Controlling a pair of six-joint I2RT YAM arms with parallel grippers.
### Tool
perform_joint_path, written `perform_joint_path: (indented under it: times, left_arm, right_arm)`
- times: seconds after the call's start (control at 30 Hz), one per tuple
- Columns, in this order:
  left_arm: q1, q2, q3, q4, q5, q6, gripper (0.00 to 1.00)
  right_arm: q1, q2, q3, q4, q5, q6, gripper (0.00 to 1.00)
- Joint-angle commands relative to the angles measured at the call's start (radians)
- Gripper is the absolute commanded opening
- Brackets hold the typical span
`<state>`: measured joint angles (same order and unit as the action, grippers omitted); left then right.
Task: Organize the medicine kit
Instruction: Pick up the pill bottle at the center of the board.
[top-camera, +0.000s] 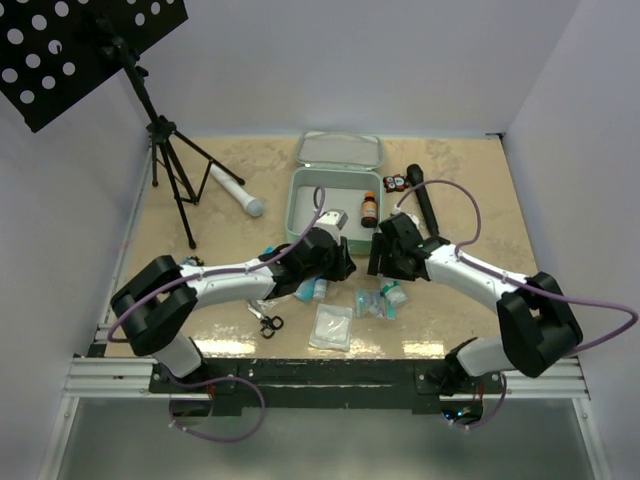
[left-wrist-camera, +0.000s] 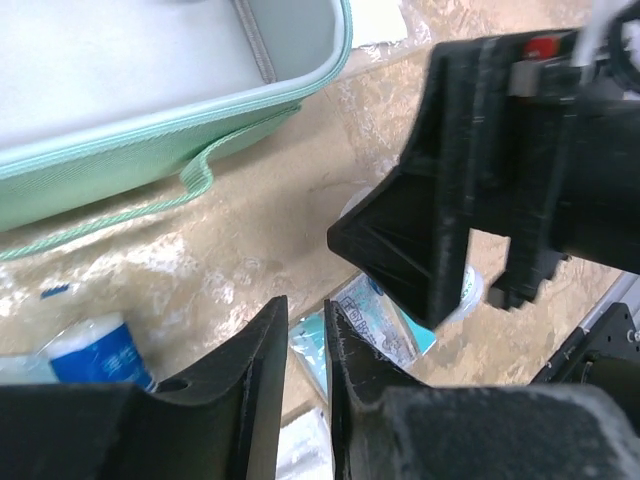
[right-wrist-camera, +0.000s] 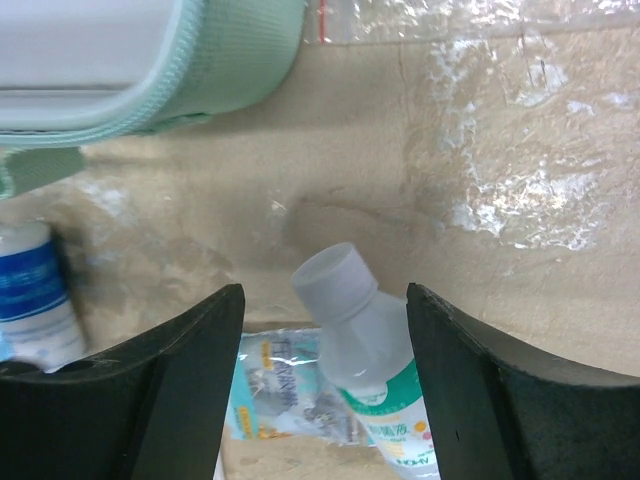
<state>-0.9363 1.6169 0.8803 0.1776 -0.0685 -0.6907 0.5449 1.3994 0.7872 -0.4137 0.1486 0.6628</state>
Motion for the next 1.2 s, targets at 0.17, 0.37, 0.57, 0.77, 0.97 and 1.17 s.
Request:
perform_joint_path:
  times: [0.17, 0.37, 0.57, 0.77, 0.97, 1.17]
  left_arm:
    - [0.001, -0.211, -0.151, 0.051, -0.068, -0.039, 0.28]
    - [0.001, -0.275, -0.193, 0.049, -0.079, -0.03, 0.28]
    - [0.001, -0.287, -0.208, 0.06, -0.068, -0.035, 0.29]
    - [0.001, -0.287, -0.213, 0.062, -0.063, -0.04, 0.29]
    - [-0.001, -0.295, -0.219, 0.049, -0.071, -0.043, 0.29]
    - [0.001, -0.321, -0.218, 0.023, -0.08, -0.041, 0.29]
  right_arm:
    - [0.056, 0.121, 0.144, -0.145, 0.178, -0.026, 0.7]
    - [0.056, 0.15, 0.175, -0.177, 0.198, -0.042, 0.6]
    - [0.058, 0.153, 0.167, -0.186, 0.203, -0.052, 0.53]
    - [0.064, 0.171, 0.165, -0.175, 0.198, -0.065, 0.43]
    - [0.064, 0.168, 0.173, -0.158, 0.201, -0.075, 0.18]
    - [0.064, 0.141, 0.196, -0.152, 0.201, -0.081, 0.0]
